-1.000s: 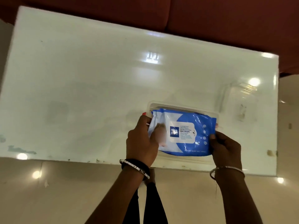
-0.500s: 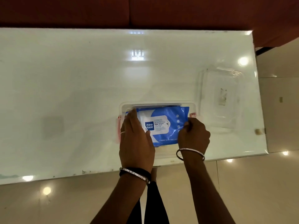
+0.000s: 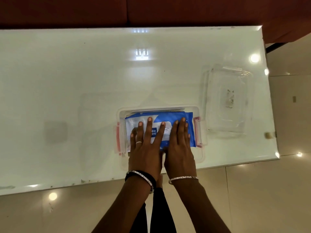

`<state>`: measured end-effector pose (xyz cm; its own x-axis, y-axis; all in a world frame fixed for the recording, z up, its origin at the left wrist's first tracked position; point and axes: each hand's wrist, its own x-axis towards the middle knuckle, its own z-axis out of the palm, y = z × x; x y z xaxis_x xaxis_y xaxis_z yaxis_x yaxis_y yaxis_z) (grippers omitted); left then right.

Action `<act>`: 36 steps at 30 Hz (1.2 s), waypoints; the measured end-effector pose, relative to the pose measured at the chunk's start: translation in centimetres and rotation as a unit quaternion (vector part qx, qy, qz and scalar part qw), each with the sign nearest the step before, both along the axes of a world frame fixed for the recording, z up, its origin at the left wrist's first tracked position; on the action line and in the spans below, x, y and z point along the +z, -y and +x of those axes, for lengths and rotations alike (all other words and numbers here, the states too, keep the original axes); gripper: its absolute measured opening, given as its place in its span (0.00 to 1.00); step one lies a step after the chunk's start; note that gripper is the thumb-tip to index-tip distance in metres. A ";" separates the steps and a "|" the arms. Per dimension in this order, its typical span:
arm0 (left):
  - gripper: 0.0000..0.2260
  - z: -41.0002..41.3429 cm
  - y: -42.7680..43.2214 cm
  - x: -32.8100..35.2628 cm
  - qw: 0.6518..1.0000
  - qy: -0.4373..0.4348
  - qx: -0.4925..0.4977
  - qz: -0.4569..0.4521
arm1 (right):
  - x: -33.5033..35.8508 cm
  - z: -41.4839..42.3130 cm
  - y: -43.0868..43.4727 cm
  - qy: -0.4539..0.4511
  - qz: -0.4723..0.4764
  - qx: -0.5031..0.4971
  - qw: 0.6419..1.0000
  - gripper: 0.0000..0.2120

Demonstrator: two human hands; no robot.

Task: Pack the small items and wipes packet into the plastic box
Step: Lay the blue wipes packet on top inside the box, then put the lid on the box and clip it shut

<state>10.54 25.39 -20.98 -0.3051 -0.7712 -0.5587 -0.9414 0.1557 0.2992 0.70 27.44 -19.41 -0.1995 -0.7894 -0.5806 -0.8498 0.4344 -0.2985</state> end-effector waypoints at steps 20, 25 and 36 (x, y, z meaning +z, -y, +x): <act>0.09 -2.4 4.6 5.2 0.952 -0.208 0.177 -0.141 | 3.8 -7.2 1.0 0.159 -0.155 -0.265 0.938 0.07; 0.09 -8.4 9.6 5.5 0.938 -0.282 0.132 -0.149 | 2.4 -13.9 -0.1 0.122 -0.198 -0.504 0.832 0.05; 0.24 -24.2 19.5 -0.1 0.984 -0.156 -0.079 0.028 | -2.1 -21.1 -1.3 0.275 0.033 -0.764 0.582 0.13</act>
<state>-13.64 5.85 -21.09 -0.5813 -0.6717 -0.4592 -0.7684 0.2676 0.5813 -20.35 28.72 -21.49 -0.4091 0.0948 -0.9075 0.7610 0.5843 -0.2820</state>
